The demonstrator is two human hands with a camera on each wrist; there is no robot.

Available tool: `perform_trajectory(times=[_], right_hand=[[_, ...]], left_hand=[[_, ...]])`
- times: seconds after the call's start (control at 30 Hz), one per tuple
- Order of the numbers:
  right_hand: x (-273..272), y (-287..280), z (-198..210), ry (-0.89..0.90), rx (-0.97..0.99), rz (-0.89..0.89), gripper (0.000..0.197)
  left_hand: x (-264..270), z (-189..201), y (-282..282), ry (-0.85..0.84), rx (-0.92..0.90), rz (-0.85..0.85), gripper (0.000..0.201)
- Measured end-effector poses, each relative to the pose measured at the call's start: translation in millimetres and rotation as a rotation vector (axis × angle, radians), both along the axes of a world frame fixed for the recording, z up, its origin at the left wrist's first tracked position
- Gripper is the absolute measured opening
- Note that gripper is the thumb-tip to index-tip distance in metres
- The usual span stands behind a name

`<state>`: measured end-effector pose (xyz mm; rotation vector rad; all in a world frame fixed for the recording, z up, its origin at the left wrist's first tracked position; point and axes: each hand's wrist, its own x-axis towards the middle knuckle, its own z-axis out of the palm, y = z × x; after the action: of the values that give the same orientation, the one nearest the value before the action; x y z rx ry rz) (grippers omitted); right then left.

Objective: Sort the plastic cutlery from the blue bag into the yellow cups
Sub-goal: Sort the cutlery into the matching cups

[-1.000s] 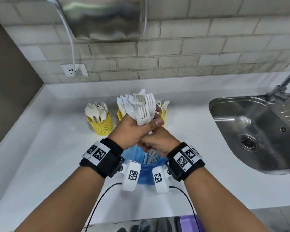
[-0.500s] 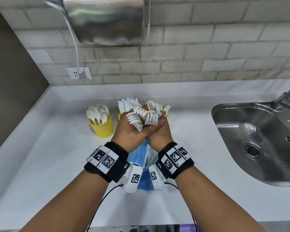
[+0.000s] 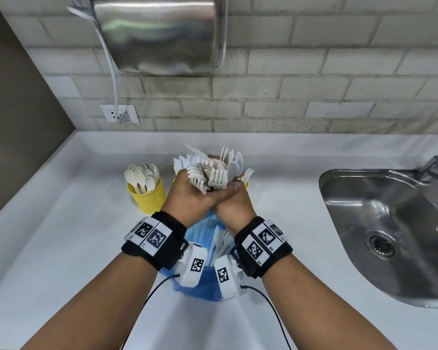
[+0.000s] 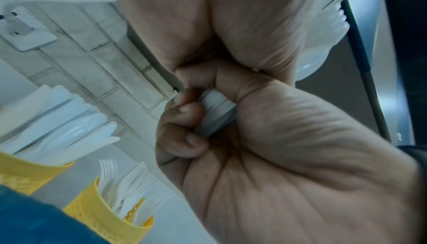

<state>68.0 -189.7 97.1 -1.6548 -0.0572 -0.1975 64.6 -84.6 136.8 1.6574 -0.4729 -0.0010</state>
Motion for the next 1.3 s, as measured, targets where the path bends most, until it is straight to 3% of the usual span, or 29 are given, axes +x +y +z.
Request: perform_trajectory(times=[0.1, 0.17, 0.27, 0.33, 0.43, 0.57, 0.73, 1.0, 1.2, 1.3], right_hand=[[-3.7, 2.8, 0.6, 0.124, 0.05, 0.036, 0.021], [-10.8, -2.7, 3.4, 0.198, 0.089, 0.154, 0.02], [-14.8, -20.6, -3.1, 0.281, -0.037, 0.413, 0.022], [-10.5, -34.4, -6.1, 0.322, -0.104, 0.505, 0.033], [-0.7, -48.0, 1.2, 0.279, 0.005, 0.385, 0.046], [9.9, -46.5, 24.2, 0.085, 0.228, 0.131, 0.033], [12.5, -24.4, 36.9, -0.096, 0.108, 0.09, 0.007], [6.8, 15.1, 39.7, -0.096, 0.155, 0.113, 0.012], [7.2, 32.8, 38.3, -0.038, 0.254, 0.106, 0.012], [7.6, 38.8, 35.9, -0.024, 0.2, 0.153, 0.011]], left_hand=[[0.3, 2.8, 2.3, 0.075, -0.027, 0.045, 0.02], [4.7, 4.9, 8.6, 0.093, 0.019, 0.023, 0.016], [10.9, 6.3, 19.6, 0.185, -0.039, -0.036, 0.022], [12.4, 6.7, 27.4, 0.243, -0.09, -0.048, 0.025], [12.0, 3.3, 38.8, 0.281, -0.112, -0.089, 0.029], [10.0, -1.9, 49.6, 0.306, -0.101, -0.106, 0.025], [9.9, -9.9, 63.4, 0.315, -0.097, -0.118, 0.023], [1.2, -11.4, 85.4, 0.334, -0.163, -0.122, 0.034], [-3.4, -10.0, 103.6, 0.348, -0.17, -0.122, 0.026], [-3.8, -10.2, 110.5, 0.344, -0.196, -0.117, 0.032]])
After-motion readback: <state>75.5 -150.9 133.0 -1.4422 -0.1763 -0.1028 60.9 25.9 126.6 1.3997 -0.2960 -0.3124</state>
